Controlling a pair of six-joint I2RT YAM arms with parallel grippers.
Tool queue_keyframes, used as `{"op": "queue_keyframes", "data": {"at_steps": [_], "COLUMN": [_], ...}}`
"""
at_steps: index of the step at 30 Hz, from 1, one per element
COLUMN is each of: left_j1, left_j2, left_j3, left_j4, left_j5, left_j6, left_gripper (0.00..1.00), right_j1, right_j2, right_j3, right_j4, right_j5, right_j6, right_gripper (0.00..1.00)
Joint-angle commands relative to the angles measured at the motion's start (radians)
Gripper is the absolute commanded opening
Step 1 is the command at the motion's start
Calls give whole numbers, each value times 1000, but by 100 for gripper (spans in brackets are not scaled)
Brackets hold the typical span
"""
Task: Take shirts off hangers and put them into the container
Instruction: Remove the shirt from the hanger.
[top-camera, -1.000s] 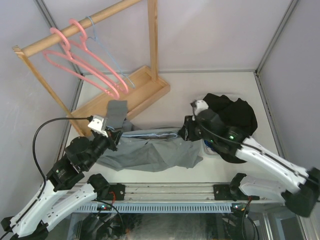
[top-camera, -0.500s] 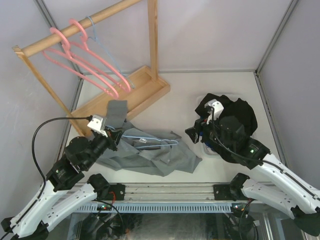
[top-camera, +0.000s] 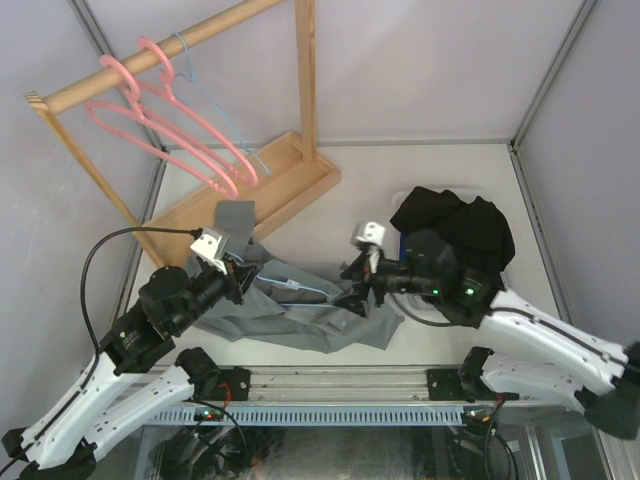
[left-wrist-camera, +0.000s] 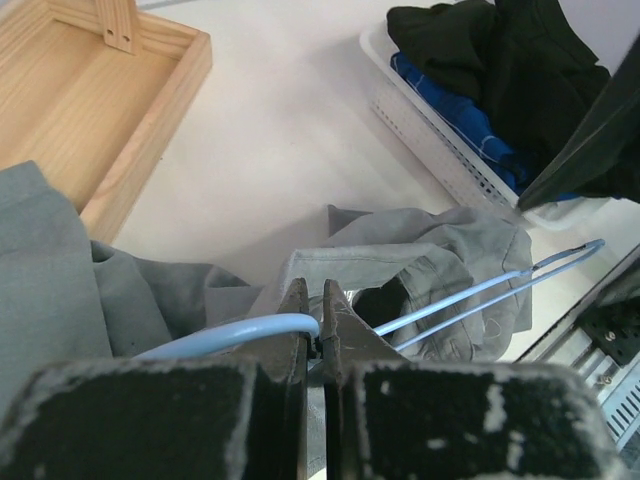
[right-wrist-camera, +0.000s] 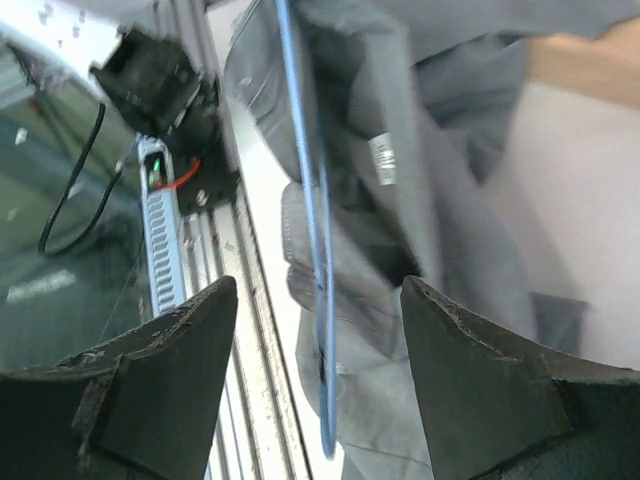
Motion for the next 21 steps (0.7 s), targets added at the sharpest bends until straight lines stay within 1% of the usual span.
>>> {"op": "queue_keyframes", "data": {"at_steps": [1,4,5,6,9,10,11,12,13,14,15,16,18,20,21], "left_j1": [5,5,5,5,5,5,5,5,5,5,5,5,5,5,5], "left_j2": [19,13,11,8,1,-2,-6,-10,-12,-14,-16,-20,-31,-47,-55], "left_j3": [42,45,44,43,35,28,21,17,15,16,18,17,18,10,2], "left_j4": [40,37,37,35,22,19,16,9,-1,-12,-23,-36,-60,-76,-80], "left_j5": [59,67,68,70,60,48,31,12,-3,-13,-25,-37,-52,-62,-67], "left_j6": [-8,-8,-9,-8,-6,-7,-13,-24,-32,-36,-41,-45,-49,-63,-70], "left_gripper": [0,0,0,0,0,0,2,9,22,40,55,63,73,78,83], "right_j1": [110,169,176,178,180,180,180,180,180,180,179,176,161,147,142], "right_j2": [155,235,252,267,257,248,237,224,213,201,190,180,164,147,141], "right_j3": [118,157,168,177,187,187,186,182,174,161,144,134,110,86,74], "right_j4": [-101,-151,-166,-182,-177,-170,-161,-150,-136,-123,-116,-114,-115,-117,-117], "right_j5": [-14,130,176,199,212,207,199,202,208,216,230,251,266,260,256], "right_j6": [-149,-156,-152,-147,-112,-102,-100,-96,-84,-74,-64,-51,-27,4,21], "right_gripper": [66,64,63,58,34,22,6,0,0,0,0,0,0,0,0]}}
